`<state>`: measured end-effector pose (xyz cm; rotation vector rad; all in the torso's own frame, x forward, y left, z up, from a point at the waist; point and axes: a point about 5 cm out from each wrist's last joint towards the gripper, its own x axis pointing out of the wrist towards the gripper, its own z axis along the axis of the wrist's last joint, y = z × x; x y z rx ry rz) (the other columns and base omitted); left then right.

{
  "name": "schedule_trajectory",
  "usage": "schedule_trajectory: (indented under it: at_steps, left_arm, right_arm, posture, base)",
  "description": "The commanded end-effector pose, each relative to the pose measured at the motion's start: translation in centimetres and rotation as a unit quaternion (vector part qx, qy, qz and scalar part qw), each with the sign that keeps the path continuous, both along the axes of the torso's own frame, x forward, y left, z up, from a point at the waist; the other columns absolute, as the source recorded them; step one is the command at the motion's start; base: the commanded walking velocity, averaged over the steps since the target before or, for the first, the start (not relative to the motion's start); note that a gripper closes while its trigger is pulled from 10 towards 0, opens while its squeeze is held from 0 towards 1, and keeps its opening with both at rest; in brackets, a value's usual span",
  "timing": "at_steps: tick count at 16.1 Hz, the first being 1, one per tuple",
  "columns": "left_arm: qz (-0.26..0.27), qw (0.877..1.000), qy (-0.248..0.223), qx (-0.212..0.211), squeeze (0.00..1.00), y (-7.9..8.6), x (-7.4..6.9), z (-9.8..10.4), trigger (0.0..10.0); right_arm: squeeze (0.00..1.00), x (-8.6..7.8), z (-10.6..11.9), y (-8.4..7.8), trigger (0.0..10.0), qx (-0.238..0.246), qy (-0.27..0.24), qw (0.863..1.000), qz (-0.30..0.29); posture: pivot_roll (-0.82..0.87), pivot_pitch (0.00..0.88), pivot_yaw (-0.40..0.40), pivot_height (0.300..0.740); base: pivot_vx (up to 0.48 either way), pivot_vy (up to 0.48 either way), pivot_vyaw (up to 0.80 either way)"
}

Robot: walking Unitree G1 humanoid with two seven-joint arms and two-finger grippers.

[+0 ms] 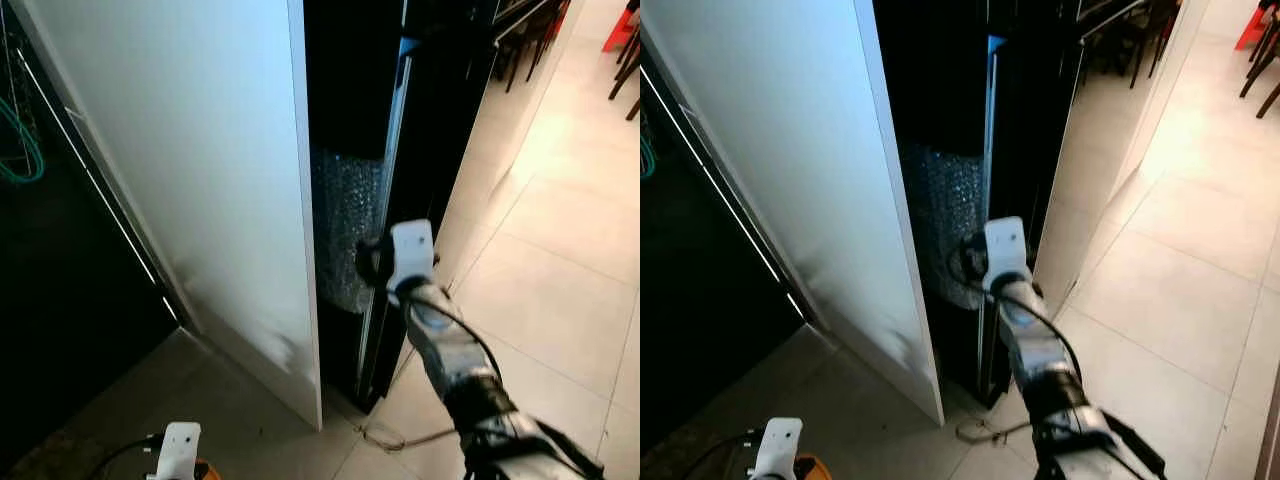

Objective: Restocking fridge

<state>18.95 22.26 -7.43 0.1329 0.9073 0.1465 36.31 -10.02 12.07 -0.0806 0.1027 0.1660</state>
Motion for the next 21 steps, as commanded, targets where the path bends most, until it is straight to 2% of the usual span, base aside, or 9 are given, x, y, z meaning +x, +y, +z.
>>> schedule_trajectory:
  at_steps: [1, 3, 7, 13, 15, 17, 19, 21]
  left_arm:
    - [0.002, 1.000, 0.014, -0.009, 0.00, -0.4, -0.7, -0.5, 10.0]
    - [0.003, 1.000, 0.014, -0.009, 0.00, -0.4, -0.7, -0.5, 10.0]
    - [0.002, 1.000, 0.015, -0.008, 0.00, -0.4, -0.7, -0.5, 10.0]
    - [0.000, 1.000, 0.015, -0.007, 0.00, -0.4, -0.7, -0.5, 10.0]
    - [0.000, 1.000, 0.015, -0.007, 0.00, -0.4, -0.7, -0.5, 10.0]
    - [-0.005, 1.000, 0.017, -0.006, 0.00, -0.4, -0.8, -0.5, 10.0]
    - [-0.006, 1.000, 0.017, -0.005, 0.00, -0.4, -0.7, -0.5, 10.0]
    - [-0.008, 1.000, 0.017, -0.005, 0.00, -0.4, -0.8, -0.5, 10.0]
  right_arm:
    - [0.00, 0.5, 0.9, 0.1, 10.0, -0.004, -0.020, 1.000, -0.007]
    - [0.00, 1.1, 2.0, -0.8, 10.0, -0.014, -0.044, 0.998, -0.047]
    - [0.00, 1.7, 2.6, -1.6, 10.0, -0.015, -0.060, 0.995, -0.081]
    - [0.00, 1.9, 2.8, -2.4, 10.0, -0.011, -0.071, 0.992, -0.104]
    - [0.00, 1.7, 2.6, -3.3, 10.0, -0.009, -0.078, 0.989, -0.125]
    - [0.00, 0.6, 2.2, -6.0, 10.0, -0.012, -0.091, 0.980, -0.176]
    - [0.00, 0.1, 2.1, -6.9, 10.0, -0.013, -0.094, 0.976, -0.195]
    - [0.00, -1.0, 1.9, -8.7, 10.0, -0.018, -0.098, 0.969, -0.227]
  posture:
    - [-0.03, 0.000, 0.020, 0.740]
    - [-0.03, 0.000, 0.018, 0.740]
    - [-0.02, 0.000, 0.016, 0.740]
    - [-0.02, 0.000, 0.018, 0.740]
    - [-0.02, 0.000, 0.020, 0.740]
    - [-0.04, 0.000, 0.024, 0.740]
    - [-0.04, 0.000, 0.027, 0.740]
    - [-0.05, 0.000, 0.027, 0.740]
  base:
    - [0.000, 0.000, 0.00]
    - [0.000, 0.000, 0.00]
    - [0.000, 0.000, 0.00]
    - [0.000, 0.000, 0.00]
    - [0.000, 0.000, 0.00]
    - [0.000, 0.000, 0.00]
    - [0.000, 0.000, 0.00]
    - [0.000, 0.000, 0.00]
